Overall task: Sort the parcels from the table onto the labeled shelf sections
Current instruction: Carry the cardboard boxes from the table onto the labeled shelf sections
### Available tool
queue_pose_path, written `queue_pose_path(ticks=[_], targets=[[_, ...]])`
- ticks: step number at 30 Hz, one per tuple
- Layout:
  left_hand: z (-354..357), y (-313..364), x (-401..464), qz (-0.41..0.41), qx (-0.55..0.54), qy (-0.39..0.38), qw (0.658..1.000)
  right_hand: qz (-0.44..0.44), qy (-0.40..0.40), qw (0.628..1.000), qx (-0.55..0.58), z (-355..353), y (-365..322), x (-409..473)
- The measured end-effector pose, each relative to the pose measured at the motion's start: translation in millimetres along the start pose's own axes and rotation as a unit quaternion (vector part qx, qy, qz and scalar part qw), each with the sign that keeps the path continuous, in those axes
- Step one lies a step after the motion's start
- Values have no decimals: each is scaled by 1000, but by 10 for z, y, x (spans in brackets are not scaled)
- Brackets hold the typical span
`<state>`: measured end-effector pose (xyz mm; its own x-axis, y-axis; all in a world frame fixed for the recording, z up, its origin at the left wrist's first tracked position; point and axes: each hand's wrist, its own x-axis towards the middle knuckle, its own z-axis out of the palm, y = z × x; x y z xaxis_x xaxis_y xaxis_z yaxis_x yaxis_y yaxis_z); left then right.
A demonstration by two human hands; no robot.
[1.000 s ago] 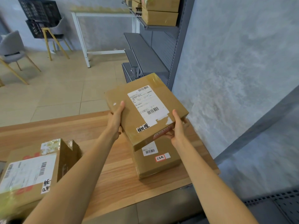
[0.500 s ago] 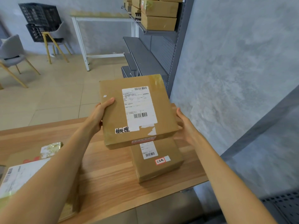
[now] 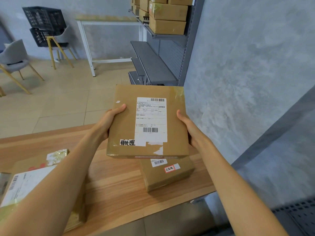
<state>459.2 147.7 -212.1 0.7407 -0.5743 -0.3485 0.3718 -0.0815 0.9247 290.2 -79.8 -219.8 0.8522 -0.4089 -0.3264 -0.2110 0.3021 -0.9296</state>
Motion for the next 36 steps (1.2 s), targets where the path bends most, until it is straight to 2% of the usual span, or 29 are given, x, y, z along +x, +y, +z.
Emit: queue_pose_path(ticks=[14,24,30,36], targets=[[145,39,-249,24,-9,-12,1000,-73,74,994,-26,27,-138,-230],[138,-17,-554,24,-13,-18,999,-82,94,992,-28,141,-196,-473],[8,21,-664,51,-8,-14,999,-93,92,990,-47,312,-262,-821],[-281,82,-899,66,15,-50,996,-129,175,976,-34,759,-118,-1364]])
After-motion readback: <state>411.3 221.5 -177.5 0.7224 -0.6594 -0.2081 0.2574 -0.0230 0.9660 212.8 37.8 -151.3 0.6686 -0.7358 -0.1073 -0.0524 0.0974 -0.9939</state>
